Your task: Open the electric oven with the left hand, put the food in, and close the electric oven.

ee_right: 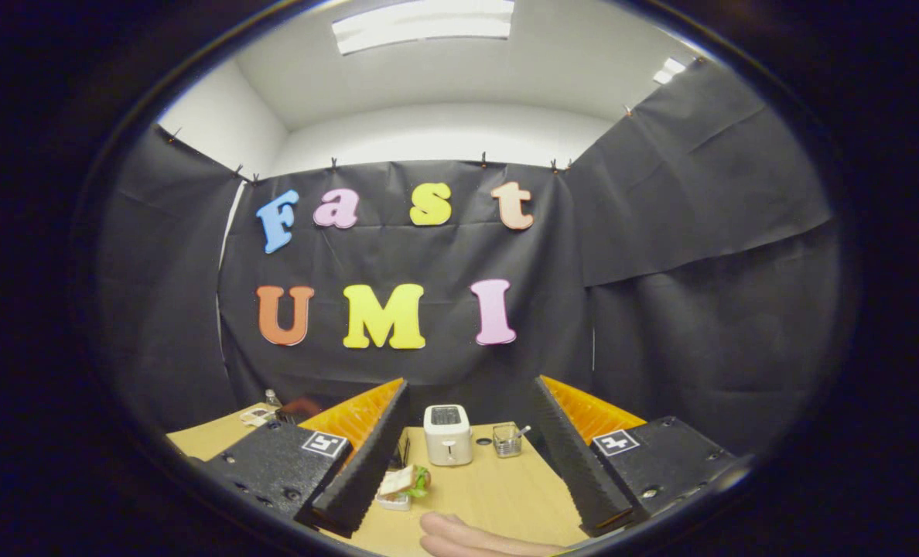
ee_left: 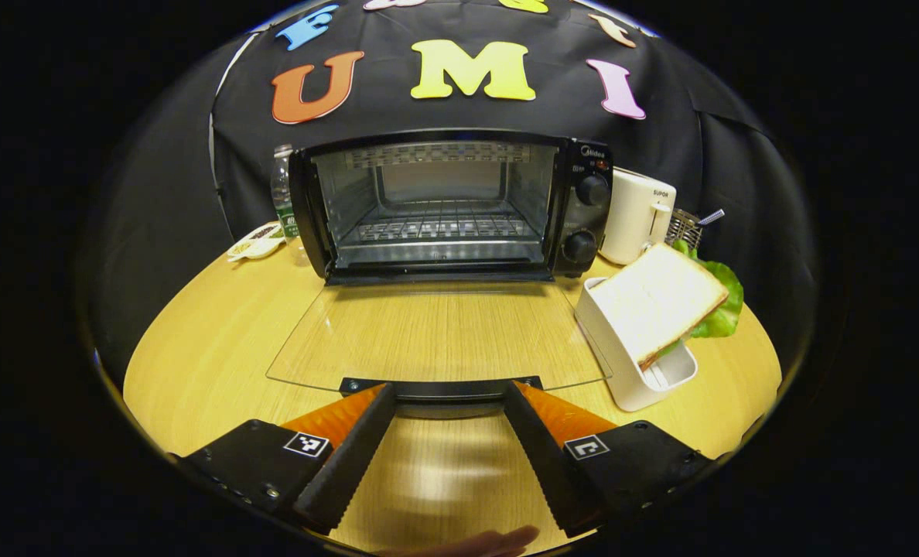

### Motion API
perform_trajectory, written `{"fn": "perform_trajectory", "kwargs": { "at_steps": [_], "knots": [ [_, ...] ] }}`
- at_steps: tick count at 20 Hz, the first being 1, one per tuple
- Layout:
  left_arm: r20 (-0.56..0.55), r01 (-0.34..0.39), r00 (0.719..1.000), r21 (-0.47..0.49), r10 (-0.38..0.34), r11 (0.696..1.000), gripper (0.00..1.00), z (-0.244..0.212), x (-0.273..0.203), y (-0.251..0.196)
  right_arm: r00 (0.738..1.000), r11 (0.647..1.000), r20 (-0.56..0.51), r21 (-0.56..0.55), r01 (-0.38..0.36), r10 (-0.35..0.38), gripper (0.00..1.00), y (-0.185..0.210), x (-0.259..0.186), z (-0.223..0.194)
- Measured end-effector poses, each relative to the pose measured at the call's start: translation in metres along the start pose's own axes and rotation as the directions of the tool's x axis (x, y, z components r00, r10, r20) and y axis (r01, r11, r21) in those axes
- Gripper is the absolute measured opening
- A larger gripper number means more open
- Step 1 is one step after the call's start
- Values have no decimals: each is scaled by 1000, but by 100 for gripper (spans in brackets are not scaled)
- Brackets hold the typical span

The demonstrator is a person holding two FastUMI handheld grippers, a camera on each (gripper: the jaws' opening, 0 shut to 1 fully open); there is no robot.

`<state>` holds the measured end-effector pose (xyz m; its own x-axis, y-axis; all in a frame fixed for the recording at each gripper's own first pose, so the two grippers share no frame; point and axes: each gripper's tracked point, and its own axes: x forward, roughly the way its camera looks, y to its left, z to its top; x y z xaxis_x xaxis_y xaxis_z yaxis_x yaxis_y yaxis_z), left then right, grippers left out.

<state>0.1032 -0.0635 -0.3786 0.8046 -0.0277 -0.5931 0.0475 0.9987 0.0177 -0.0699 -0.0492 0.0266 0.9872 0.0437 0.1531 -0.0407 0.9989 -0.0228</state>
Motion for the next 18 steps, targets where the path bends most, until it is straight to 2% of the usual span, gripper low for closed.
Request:
{"fn": "perform_trajectory", "kwargs": {
  "at_steps": [1, 2, 5, 6, 7, 9, 10, 12, 15, 16, 18],
  "knots": [
    [14, 1, 1000, 6, -1, 1000, 95, 3, 0, 0, 1000, 1000, 1, -6, 2, -2, 91, 0, -1, 0],
    [13, 2, 1000, 9, -2, 1000, 94, 0, 2, 0, 1000, 1000, 9, -10, 7, -7, 100, -1, -2, 3],
    [4, 2, 1000, 13, -2, 1000, 95, 0, 2, 1, 1000, 1000, 12, -8, 5, -5, 100, 0, 1, 1],
    [5, 3, 1000, 9, -3, 1000, 94, 0, 1, 0, 1000, 1000, 6, -2, 3, -3, 91, 1, 2, -1],
    [12, 1, 1000, 6, -2, 1000, 95, 1, -1, 1, 1000, 1000, -6, 0, 2, -2, 100, 1, 5, -5],
    [60, -7, 998, 24, 5, 1000, 94, 9, -5, 3, 1000, 1000, -30, -4, -1, 1, 100, 1, 16, -13],
    [85, -13, 996, 28, 11, 1000, 95, 13, -11, 5, 999, 1000, -42, -11, -3, 3, 91, 1, 23, -17],
    [132, -1, 991, 17, -1, 1000, 95, 25, -29, 5, 998, 1000, -65, -15, -5, 4, 91, -1, 41, -24],
    [244, 9, 970, 10, -11, 1000, 95, 60, -65, 13, 995, 1000, -101, -9, -6, 5, 91, -4, 73, -36],
    [296, 12, 955, 13, -16, 1000, 95, 77, -79, 14, 994, 1000, -112, -16, -17, 15, 100, -3, 85, -41],
    [359, 33, 933, 11, -35, 999, 95, 104, -110, 13, 991, 999, -131, -26, -36, 32, 100, -2, 107, -52]
  ]
}}
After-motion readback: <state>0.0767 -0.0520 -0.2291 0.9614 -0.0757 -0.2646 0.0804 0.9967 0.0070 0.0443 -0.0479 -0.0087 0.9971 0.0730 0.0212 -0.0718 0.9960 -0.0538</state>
